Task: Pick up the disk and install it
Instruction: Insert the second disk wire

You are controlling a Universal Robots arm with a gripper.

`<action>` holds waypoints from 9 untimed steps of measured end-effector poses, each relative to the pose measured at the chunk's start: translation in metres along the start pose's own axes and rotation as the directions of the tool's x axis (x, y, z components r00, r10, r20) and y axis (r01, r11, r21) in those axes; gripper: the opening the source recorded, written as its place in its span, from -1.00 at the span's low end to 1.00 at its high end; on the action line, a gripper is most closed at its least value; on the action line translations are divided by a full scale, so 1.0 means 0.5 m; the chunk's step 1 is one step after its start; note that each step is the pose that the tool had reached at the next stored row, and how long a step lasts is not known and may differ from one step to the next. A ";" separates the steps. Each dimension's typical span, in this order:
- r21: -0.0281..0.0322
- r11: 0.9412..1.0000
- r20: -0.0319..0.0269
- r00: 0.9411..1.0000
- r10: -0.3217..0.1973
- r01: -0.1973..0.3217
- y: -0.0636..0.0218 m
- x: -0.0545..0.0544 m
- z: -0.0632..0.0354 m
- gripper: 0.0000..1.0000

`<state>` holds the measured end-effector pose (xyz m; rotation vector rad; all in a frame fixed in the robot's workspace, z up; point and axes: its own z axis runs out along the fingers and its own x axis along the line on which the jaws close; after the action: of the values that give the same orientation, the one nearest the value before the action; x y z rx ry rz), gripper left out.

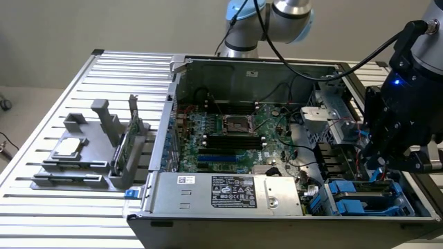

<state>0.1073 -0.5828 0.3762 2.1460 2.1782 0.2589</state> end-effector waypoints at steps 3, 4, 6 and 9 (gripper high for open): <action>0.003 1.000 0.006 1.000 0.004 -0.004 0.003 0.002 0.005 -0.49; 0.004 1.000 0.008 1.000 0.005 -0.005 0.004 0.003 0.007 -0.49; 0.006 1.000 0.011 1.000 0.007 -0.007 0.006 0.005 0.011 -0.49; 0.008 1.000 0.016 1.000 0.011 -0.011 0.009 0.009 0.016 -0.49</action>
<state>0.1129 -0.5778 0.3693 2.1569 2.1636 0.2331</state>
